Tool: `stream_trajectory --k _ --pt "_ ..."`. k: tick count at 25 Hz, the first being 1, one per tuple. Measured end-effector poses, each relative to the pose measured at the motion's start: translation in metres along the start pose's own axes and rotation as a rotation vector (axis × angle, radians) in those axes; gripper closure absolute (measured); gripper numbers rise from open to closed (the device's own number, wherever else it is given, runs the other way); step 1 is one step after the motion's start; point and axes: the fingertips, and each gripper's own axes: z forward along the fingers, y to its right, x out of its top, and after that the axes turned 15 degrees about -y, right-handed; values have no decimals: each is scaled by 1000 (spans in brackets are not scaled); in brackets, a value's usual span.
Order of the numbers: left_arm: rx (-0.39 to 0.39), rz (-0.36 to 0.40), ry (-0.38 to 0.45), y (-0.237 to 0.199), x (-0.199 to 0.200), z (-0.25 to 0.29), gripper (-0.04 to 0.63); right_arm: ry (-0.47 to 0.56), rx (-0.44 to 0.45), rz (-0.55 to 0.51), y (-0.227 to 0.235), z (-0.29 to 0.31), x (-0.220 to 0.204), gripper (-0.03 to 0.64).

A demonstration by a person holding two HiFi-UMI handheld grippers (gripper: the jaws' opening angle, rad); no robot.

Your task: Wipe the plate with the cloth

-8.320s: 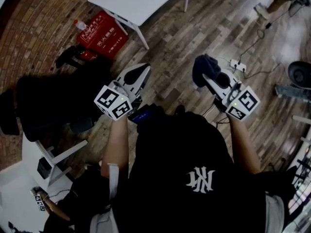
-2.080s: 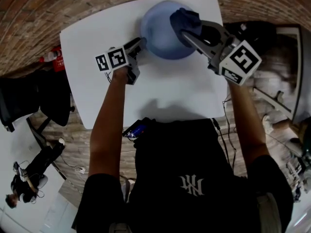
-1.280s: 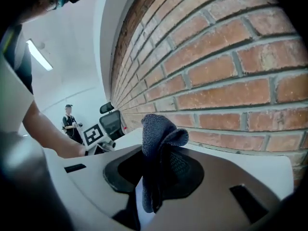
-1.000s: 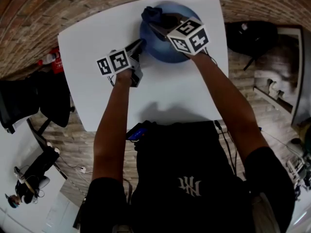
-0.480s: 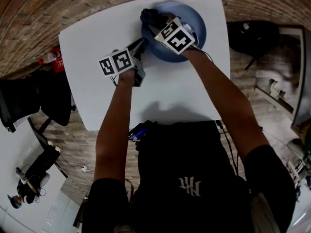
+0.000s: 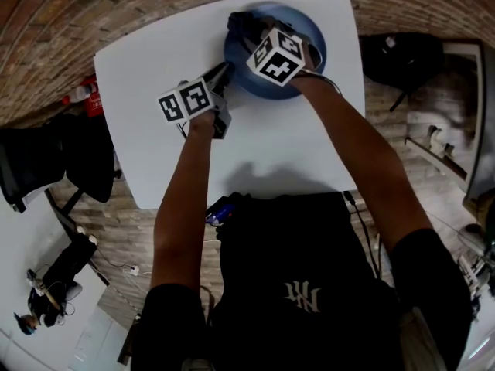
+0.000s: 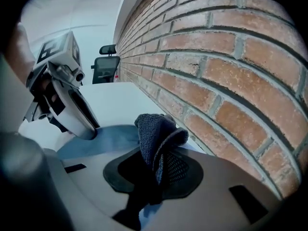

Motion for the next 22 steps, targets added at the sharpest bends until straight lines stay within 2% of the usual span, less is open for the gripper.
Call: stream_trajectory --k 11,22 --pt "34 1 8 -2 0 -1 538 -162 -167 -66 36 -5 -32 529" --pt "59 2 17 -2 0 -1 541 -278 -309 -68 66 -20 -65 531"
